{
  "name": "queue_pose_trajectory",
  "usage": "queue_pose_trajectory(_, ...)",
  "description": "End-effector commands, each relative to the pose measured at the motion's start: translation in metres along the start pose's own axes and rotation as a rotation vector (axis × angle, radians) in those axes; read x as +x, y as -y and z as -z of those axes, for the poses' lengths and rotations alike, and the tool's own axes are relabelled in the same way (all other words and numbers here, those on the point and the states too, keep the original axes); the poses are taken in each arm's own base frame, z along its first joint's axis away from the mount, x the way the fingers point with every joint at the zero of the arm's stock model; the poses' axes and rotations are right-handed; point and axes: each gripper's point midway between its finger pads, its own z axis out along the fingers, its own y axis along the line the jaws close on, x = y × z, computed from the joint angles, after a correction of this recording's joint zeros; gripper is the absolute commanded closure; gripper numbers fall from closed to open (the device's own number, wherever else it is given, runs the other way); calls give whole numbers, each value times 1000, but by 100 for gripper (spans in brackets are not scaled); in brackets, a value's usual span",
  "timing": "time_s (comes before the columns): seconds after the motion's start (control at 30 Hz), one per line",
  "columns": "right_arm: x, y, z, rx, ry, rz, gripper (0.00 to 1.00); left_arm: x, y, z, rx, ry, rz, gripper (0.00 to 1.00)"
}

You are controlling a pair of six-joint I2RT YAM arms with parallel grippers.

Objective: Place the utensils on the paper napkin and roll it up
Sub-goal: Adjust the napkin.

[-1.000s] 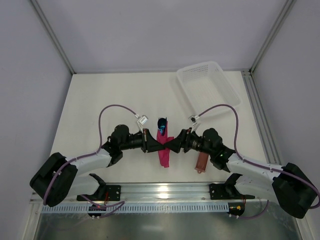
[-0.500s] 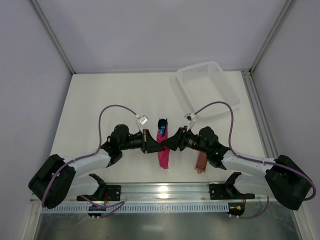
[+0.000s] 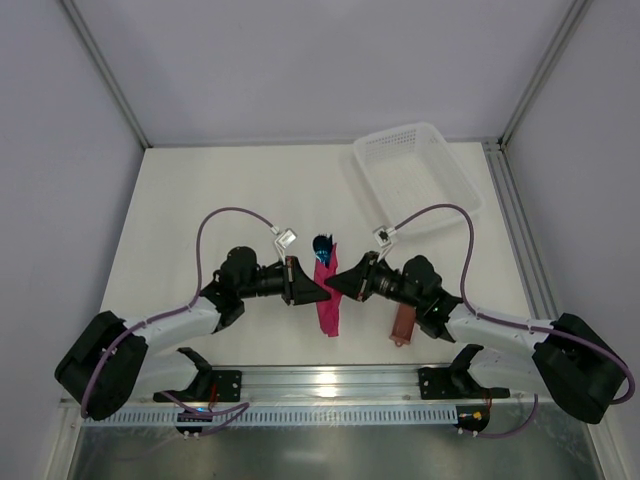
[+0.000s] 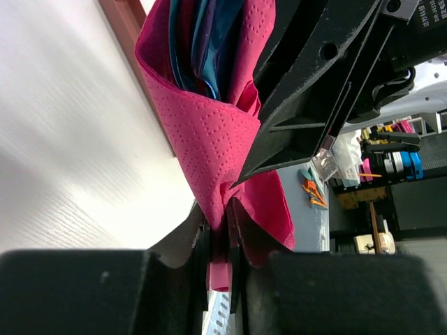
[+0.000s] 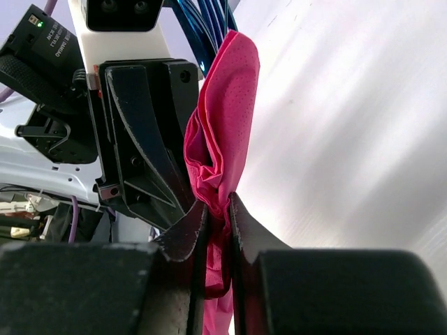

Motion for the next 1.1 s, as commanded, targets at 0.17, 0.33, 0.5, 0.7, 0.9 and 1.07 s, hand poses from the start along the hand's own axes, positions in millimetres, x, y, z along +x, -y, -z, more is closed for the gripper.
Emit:
queue_pose_trajectory(0.17,-29,-41,3,-158,118,-11,96,-16,27,-1,81,24,-79,68)
queue_pose_trajectory(0.33,-31,-49,4,-203,126,-31,96,-13,26,-3,96,11,-68,55)
queue_pose_trajectory(0.5,-29,-49,3,-209,115,-33,96,-12,27,-4,125,13,-58,53)
queue_pose_trajectory(0.7,-31,-56,4,-243,121,-36,96,-9,29,-5,162,12,-57,46)
queue_pose_trajectory(0.9,-31,-57,4,-247,118,-36,96,-10,37,-3,202,17,-75,46)
queue_pose_trajectory(1.07,-30,-57,5,-248,118,-42,96,-9,39,-1,207,16,-82,51)
